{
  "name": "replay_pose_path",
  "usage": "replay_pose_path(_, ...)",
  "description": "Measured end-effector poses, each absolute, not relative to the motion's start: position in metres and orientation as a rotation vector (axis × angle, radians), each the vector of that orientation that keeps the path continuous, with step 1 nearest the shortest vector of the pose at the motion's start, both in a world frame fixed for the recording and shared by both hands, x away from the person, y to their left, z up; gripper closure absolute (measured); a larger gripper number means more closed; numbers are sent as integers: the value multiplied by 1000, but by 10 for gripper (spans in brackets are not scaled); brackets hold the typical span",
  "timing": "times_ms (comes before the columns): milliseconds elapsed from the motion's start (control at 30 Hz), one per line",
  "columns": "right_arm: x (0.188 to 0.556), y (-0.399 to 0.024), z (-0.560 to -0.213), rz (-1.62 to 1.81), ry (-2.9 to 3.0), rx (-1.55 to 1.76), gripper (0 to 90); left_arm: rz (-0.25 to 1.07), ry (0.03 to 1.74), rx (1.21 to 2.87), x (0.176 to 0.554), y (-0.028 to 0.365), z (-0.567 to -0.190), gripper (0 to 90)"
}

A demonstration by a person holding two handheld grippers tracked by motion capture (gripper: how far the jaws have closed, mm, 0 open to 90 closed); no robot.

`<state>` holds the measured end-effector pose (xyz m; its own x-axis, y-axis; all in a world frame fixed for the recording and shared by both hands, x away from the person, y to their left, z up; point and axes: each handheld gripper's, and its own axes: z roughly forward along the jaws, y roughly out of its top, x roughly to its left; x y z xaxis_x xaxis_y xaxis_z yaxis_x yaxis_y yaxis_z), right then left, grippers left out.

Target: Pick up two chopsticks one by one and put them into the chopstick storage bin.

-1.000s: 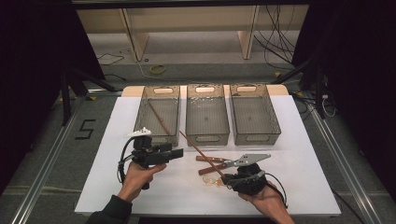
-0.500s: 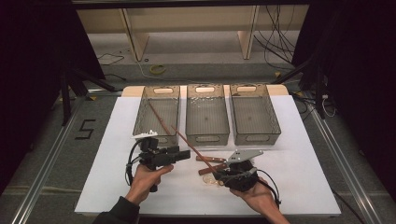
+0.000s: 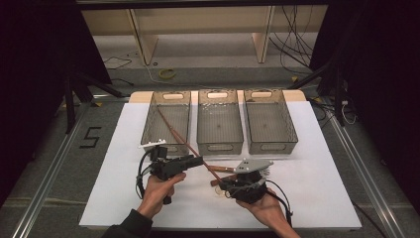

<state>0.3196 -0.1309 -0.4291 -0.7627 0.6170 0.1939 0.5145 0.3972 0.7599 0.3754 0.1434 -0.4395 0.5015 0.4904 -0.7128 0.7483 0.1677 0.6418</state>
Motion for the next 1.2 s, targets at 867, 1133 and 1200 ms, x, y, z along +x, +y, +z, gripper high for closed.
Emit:
replay_pose_path(867, 317, -123, -433, 1383, 2509, 993, 840, -327, 1095, 1443, 374, 139, -443, 729)
replay_pose_path(1133, 317, -123, -436, 1390, 2510, 987, 832, -436, 1077, 1367, 375, 141, -446, 807)
replay_pose_path(1200, 316, -123, -436, 1385, 2509, 988, 823, -473, 1068, 1343, 375, 141, -446, 828)
